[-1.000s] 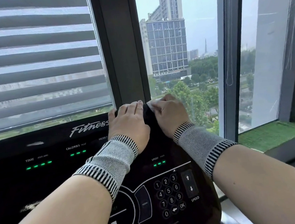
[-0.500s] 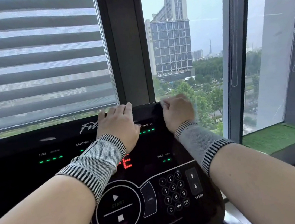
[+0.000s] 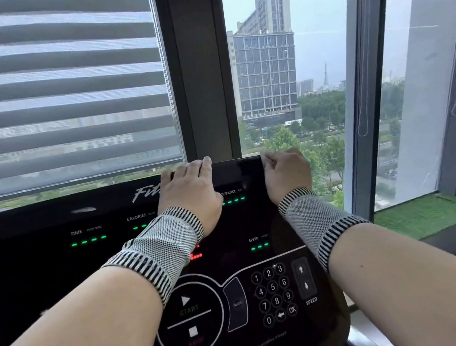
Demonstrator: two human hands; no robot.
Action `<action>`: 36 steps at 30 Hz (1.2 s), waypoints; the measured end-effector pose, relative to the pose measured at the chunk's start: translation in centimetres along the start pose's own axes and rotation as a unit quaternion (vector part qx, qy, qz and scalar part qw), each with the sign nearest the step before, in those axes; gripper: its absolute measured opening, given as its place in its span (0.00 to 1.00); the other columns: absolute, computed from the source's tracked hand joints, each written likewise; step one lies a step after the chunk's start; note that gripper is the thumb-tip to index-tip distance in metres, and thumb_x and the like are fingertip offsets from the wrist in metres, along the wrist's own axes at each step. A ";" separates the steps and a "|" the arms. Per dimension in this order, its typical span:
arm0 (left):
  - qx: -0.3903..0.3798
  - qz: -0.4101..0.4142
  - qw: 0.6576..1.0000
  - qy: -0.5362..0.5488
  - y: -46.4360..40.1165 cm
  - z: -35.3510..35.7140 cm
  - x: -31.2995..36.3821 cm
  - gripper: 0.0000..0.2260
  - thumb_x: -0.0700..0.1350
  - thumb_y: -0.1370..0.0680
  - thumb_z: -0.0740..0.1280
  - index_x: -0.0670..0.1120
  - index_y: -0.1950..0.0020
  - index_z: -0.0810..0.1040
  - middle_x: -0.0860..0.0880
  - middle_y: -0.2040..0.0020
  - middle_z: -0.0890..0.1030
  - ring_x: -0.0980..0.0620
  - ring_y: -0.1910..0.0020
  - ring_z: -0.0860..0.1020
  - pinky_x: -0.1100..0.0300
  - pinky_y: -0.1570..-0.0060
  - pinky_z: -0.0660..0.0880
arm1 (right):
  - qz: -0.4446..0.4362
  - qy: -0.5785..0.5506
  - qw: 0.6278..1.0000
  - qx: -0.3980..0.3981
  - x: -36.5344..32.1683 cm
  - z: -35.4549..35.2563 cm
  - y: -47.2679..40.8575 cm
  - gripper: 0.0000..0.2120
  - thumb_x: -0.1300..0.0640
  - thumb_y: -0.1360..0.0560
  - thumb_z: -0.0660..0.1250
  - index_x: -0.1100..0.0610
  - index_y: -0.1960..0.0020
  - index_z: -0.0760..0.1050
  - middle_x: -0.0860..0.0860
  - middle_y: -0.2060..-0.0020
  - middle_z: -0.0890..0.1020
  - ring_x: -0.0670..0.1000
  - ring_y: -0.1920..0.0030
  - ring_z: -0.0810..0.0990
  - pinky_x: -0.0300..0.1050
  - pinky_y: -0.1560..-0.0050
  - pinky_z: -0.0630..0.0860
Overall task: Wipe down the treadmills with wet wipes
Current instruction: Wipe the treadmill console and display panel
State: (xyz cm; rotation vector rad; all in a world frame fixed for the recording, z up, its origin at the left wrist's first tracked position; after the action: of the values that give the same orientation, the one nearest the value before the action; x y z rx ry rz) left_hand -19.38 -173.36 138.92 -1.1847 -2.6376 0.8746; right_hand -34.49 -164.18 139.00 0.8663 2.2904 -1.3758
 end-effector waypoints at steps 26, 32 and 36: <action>0.001 0.006 1.000 0.024 -0.1 0.1 -0.4 0.29 0.53 0.20 0.53 0.48 0.22 0.49 0.51 0.23 0.58 0.50 0.25 0.55 0.48 0.25 0.48 | -0.059 0.017 0.998 -0.024 -2.5 1.0 0.8 0.12 0.56 0.20 0.60 0.57 0.43 0.79 0.50 0.50 0.74 0.47 0.56 0.72 0.34 0.56 0.67; 0.000 0.005 1.000 0.021 -0.1 0.2 -0.4 0.30 0.53 0.21 0.54 0.47 0.21 0.48 0.51 0.23 0.58 0.50 0.24 0.54 0.48 0.25 0.48 | -0.110 0.009 0.993 -0.050 -4.6 1.9 2.1 0.13 0.54 0.19 0.59 0.55 0.42 0.79 0.49 0.51 0.73 0.45 0.58 0.68 0.32 0.57 0.64; -0.003 0.008 1.000 0.019 -0.1 0.1 -0.3 0.29 0.53 0.20 0.53 0.47 0.21 0.48 0.51 0.23 0.58 0.50 0.24 0.54 0.48 0.25 0.47 | -0.040 0.024 0.999 -0.011 -2.5 1.0 0.9 0.13 0.56 0.19 0.59 0.57 0.41 0.78 0.48 0.53 0.69 0.46 0.58 0.69 0.30 0.62 0.63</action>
State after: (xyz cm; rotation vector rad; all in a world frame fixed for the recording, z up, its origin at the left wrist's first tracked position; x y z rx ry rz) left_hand -19.27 -173.68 138.96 -1.2134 -2.6058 0.8398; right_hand -32.00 -165.57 139.35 0.8180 2.3957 -1.3734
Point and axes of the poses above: each hand's wrist, its own y-axis away from the middle knuckle, its own z-axis out of the palm, x = y × z, the point moved 5 cm from there along -y, towards the middle knuckle
